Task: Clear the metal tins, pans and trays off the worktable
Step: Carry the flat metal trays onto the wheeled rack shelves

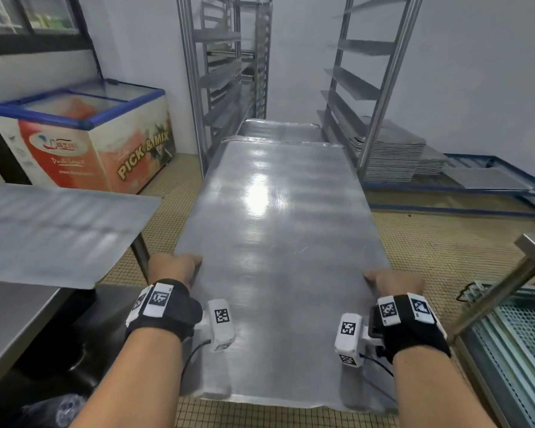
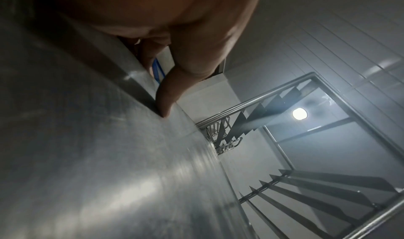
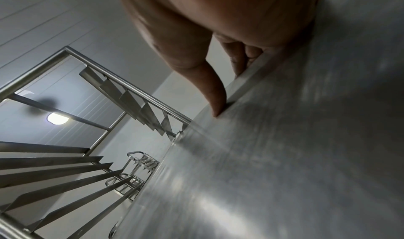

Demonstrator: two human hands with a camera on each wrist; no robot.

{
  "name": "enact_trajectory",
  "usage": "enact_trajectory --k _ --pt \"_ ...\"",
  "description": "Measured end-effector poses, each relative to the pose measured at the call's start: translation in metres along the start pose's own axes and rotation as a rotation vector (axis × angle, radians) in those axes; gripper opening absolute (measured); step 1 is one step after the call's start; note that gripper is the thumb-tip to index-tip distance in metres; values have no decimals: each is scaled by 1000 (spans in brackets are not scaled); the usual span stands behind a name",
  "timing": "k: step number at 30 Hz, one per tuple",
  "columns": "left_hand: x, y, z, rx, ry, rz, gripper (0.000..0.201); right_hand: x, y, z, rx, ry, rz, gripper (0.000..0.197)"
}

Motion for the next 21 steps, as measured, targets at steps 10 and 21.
enact_trajectory --k 10,21 --pt "44 -51 68 3 -32 11 26 -61 -66 44 14 48 -29 38" --pt "128 -123 149 -52 -102 91 37 -158 -119 114 -27 110 -155 21"
Point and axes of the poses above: each hand's wrist, its own y-axis away from the middle knuckle, its own z-axis out of the palm, x = y × z, the point moved 8 cm from there along -y, towards the middle knuckle, and after that the axes turned 3 degrees about x, right-handed, at the moved point
